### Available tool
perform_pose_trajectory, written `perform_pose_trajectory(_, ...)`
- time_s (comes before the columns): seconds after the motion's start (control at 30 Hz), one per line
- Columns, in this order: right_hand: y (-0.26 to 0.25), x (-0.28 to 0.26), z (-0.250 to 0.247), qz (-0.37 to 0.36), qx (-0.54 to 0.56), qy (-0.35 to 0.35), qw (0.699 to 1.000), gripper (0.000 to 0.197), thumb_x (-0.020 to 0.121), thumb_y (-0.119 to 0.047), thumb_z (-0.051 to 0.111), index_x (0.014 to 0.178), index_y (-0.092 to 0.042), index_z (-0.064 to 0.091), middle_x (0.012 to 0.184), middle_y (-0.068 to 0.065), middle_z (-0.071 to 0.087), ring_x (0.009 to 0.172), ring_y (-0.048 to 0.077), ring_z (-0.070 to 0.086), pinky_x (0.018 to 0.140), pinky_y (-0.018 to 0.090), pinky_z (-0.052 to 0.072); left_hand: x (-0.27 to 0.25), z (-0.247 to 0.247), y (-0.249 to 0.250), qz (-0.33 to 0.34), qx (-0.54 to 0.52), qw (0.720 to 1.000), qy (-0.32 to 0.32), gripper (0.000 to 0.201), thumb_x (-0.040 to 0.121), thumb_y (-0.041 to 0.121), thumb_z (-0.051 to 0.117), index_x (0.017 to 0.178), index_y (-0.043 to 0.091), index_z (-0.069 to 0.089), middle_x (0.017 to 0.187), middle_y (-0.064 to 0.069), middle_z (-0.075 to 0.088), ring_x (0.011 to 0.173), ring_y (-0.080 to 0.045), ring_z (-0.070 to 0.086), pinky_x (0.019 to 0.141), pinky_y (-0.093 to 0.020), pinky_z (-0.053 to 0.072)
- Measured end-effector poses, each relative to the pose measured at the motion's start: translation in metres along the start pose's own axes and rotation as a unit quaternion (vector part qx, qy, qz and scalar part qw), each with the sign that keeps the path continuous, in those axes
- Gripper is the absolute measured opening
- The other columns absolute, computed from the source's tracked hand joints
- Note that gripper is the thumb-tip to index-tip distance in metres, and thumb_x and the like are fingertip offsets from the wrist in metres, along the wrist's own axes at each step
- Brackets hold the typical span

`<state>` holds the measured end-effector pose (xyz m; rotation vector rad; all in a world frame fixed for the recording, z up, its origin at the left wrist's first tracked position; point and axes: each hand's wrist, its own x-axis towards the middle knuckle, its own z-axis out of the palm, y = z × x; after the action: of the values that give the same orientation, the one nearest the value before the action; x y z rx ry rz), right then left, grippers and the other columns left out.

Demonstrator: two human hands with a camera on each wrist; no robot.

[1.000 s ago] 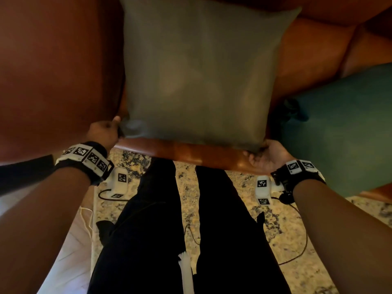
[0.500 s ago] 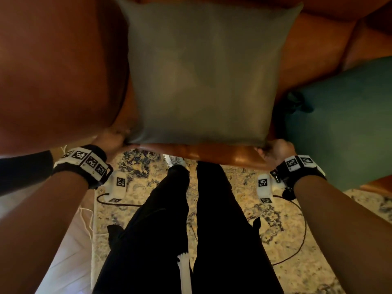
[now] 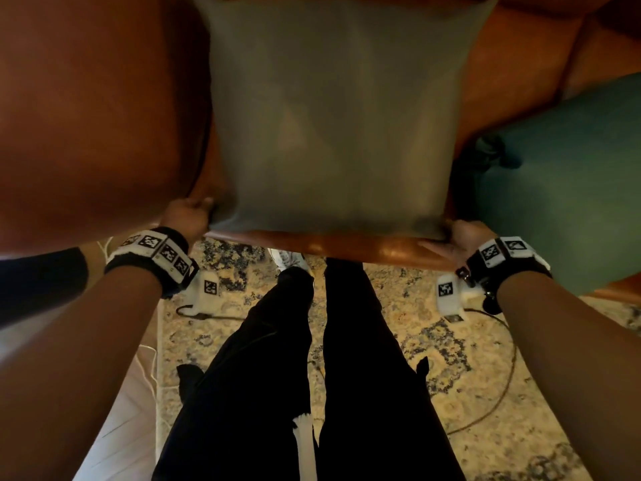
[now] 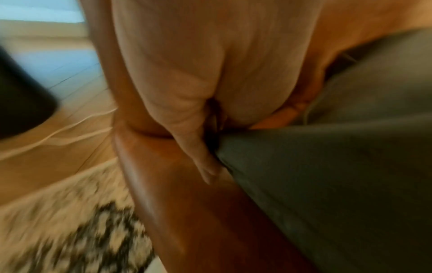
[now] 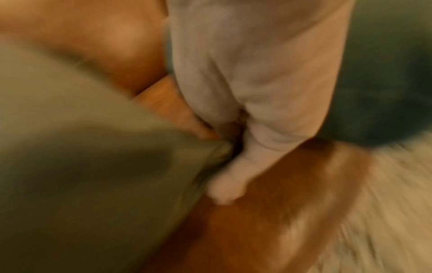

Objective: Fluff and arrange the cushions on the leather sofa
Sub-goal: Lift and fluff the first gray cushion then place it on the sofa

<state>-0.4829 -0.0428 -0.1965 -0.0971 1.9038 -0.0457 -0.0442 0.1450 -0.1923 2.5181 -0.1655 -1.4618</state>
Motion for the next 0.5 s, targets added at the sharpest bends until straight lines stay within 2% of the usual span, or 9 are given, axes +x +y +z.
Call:
perform_pose_trajectory(0.07,-0.006,-0.005,0.007,-0.091,-0.185,0.05,0.977,0.07,0.103,-0.063,0.035,0.147,-0.011,0.052,0.145,0.008,0.055,0.13,0.04,0.057,0.113,0.055,0.045,-0.019,-0.002,0.027,0.064,0.061,0.996,0.009,0.061,0.102,0.064,0.039,0.142,0.022,0.057,0.145,-0.01,0.059,0.13,-0.033,0.057,0.114,-0.051,0.042)
perform_pose_trajectory(0.1,-0.012,-0.011,0.013,-0.146,-0.211,0.051,0.965,0.085,0.095,-0.078,0.031,0.15,-0.017,0.051,0.15,0.003,0.053,0.137,0.033,0.053,0.119,0.053,0.039,-0.026,-0.003,0.041,0.086,0.053,0.995,0.001,0.067,0.1,0.072,0.032,0.146,0.029,0.052,0.15,-0.004,0.055,0.136,-0.03,0.052,0.117,-0.05,0.037)
perform_pose_trajectory(0.17,-0.025,-0.027,0.032,-0.233,-0.158,-0.006,0.96,0.095,0.08,-0.095,0.035,0.153,-0.036,0.047,0.154,-0.01,0.052,0.142,0.02,0.048,0.123,0.048,0.033,-0.031,0.001,0.067,0.122,-0.03,0.991,-0.047,0.08,0.085,0.091,0.026,0.148,0.045,0.045,0.153,0.009,0.051,0.14,-0.02,0.049,0.12,-0.052,0.033)
perform_pose_trajectory(0.2,-0.032,-0.037,0.041,-0.249,-0.13,-0.035,0.959,0.097,0.075,-0.098,0.039,0.154,-0.042,0.043,0.153,-0.014,0.052,0.142,0.016,0.048,0.123,0.047,0.032,-0.029,0.006,0.079,0.136,-0.061,0.986,-0.073,0.088,0.078,0.098,0.026,0.149,0.049,0.042,0.153,0.014,0.05,0.142,-0.015,0.047,0.121,-0.051,0.032)
perform_pose_trajectory(0.27,-0.041,-0.054,0.053,-0.264,-0.128,-0.056,0.954,0.105,0.069,-0.102,0.041,0.157,-0.045,0.037,0.153,-0.014,0.051,0.14,0.015,0.048,0.122,0.047,0.033,-0.014,0.013,0.087,0.135,-0.112,0.979,-0.107,0.103,0.069,0.103,0.026,0.153,0.046,0.039,0.155,0.014,0.049,0.143,-0.01,0.045,0.122,-0.047,0.031)
perform_pose_trajectory(0.33,-0.045,-0.08,0.056,-0.274,-0.151,-0.043,0.949,0.11,0.068,-0.103,0.039,0.158,-0.04,0.037,0.154,-0.01,0.051,0.14,0.018,0.049,0.122,0.046,0.034,-0.008,0.019,0.087,0.112,-0.14,0.976,-0.124,0.107,0.066,0.104,0.026,0.153,0.044,0.04,0.154,0.012,0.05,0.143,-0.011,0.046,0.121,-0.046,0.032)
perform_pose_trajectory(0.4,-0.043,-0.099,0.045,-0.286,-0.203,0.0,0.937,0.096,0.086,-0.092,0.032,0.16,-0.031,0.036,0.158,-0.001,0.047,0.143,0.025,0.045,0.121,0.044,0.032,-0.032,0.023,0.086,0.113,-0.116,0.98,-0.113,0.105,0.074,0.101,0.02,0.158,0.04,0.032,0.161,0.008,0.041,0.149,-0.016,0.038,0.124,-0.048,0.027)
perform_pose_trajectory(0.47,-0.03,-0.115,0.035,-0.314,-0.269,0.059,0.909,0.081,0.101,-0.074,0.028,0.163,-0.021,0.029,0.165,0.009,0.037,0.15,0.031,0.036,0.124,0.046,0.027,-0.059,0.032,0.073,0.131,-0.072,0.987,-0.056,0.089,0.094,0.082,0.019,0.163,0.026,0.022,0.167,0.008,0.024,0.154,-0.014,0.024,0.129,-0.042,0.015)
perform_pose_trajectory(0.5,-0.022,-0.124,0.036,-0.347,-0.291,0.079,0.888,0.079,0.104,-0.068,0.028,0.165,-0.018,0.022,0.169,0.011,0.027,0.155,0.032,0.027,0.126,0.049,0.021,-0.07,0.04,0.064,0.111,-0.091,0.988,-0.057,0.082,0.099,0.074,0.023,0.163,0.023,0.02,0.166,0.009,0.023,0.153,-0.013,0.022,0.129,-0.041,0.012)
